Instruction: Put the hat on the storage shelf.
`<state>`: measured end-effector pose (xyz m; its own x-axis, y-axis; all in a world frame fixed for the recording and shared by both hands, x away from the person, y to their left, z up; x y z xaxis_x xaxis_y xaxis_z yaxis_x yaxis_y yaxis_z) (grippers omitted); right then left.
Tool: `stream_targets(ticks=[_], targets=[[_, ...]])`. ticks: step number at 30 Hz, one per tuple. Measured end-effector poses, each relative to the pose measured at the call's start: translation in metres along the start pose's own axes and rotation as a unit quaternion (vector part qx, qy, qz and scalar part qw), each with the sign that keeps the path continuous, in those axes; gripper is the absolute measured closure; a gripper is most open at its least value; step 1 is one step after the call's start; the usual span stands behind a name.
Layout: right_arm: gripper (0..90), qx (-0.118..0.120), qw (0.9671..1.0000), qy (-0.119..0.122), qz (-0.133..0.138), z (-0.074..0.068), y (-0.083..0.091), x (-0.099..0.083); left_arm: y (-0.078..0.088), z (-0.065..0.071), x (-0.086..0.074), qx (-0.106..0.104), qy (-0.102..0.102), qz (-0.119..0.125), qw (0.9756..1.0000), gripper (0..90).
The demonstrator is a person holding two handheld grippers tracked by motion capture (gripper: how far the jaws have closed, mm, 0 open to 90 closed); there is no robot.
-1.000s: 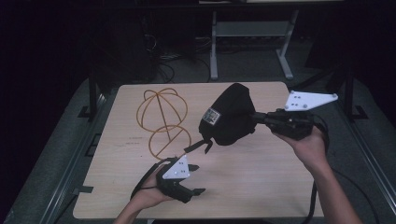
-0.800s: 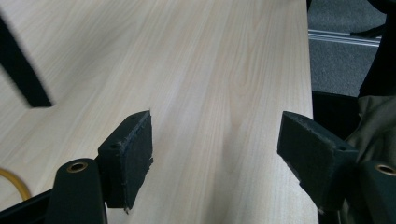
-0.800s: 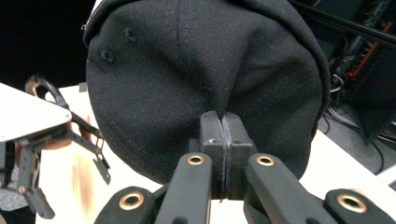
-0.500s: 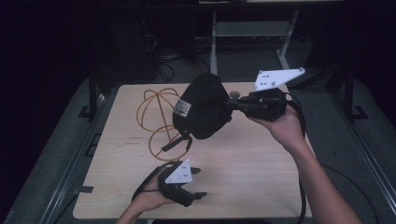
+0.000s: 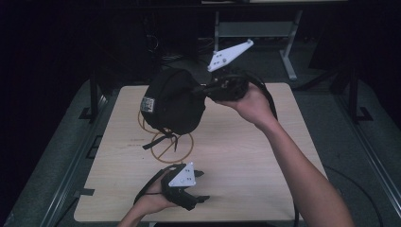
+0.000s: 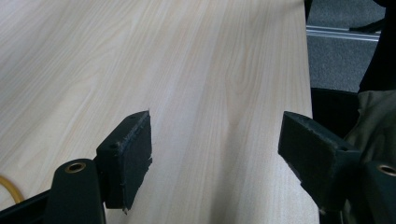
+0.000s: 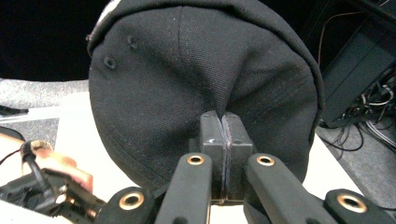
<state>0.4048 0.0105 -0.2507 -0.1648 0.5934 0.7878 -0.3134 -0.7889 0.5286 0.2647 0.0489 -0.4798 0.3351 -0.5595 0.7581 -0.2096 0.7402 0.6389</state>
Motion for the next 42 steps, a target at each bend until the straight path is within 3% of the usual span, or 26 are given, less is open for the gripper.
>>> stream_targets(ticks=[9, 13, 17, 20, 24, 35, 37, 42], targets=[[89.6, 0.004, 0.9999, -0.003, -0.011, 0.014, -0.028, 0.018, 0.001, -0.001, 0.001, 0.0, 0.0, 0.004, 1.0, 25.8], [89.6, 0.007, 0.9999, -0.008, -0.011, 0.02, -0.042, 0.026, 0.0, -0.006, 0.0, 0.011, -0.003, 0.002, 0.9999, 25.9], [89.6, 0.009, 0.9998, -0.015, -0.01, 0.026, -0.059, 0.031, 0.001, -0.01, -0.002, 0.015, 0.006, 0.004, 0.9999, 25.9], [89.6, 0.002, 0.9998, -0.021, -0.003, 0.03, -0.069, 0.031, 0.001, -0.011, -0.001, 0.014, 0.01, 0.008, 0.9998, 25.9], [89.6, -0.01, 0.9993, -0.036, 0.009, 0.035, -0.08, 0.033, -0.004, -0.012, -0.006, 0.018, 0.004, -0.006, 0.9998, 25.9], [89.4, -0.029, 0.9968, -0.068, 0.029, 0.037, -0.119, 0.043, -0.002, -0.01, -0.002, 0.015, 0.004, 0.006, 0.9999, 26.1], [87.6, -0.026, 0.996, -0.08, 0.03, 0.038, -0.129, 0.042, -0.002, -0.01, -0.003, 0.014, 0.007, 0.007, 0.9998, 26.1], [70.7, -0.016, 0.9941, -0.101, 0.038, 0.038, -0.137, 0.041, -0.001, -0.01, -0.003, 0.014, 0.009, 0.011, 0.9998, 26.0]])
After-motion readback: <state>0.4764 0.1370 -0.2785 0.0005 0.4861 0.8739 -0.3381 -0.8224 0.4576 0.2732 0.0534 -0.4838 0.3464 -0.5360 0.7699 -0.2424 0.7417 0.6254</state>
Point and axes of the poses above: each handheld gripper's, and its own axes: y roughly backward along the jaws, x roughly out of its top, z roughly to its right, the point moved 10 cm from there along -y, roughly forward along the jaws, and after that the axes turned 15 degrees about y, right-handed, at the moved point
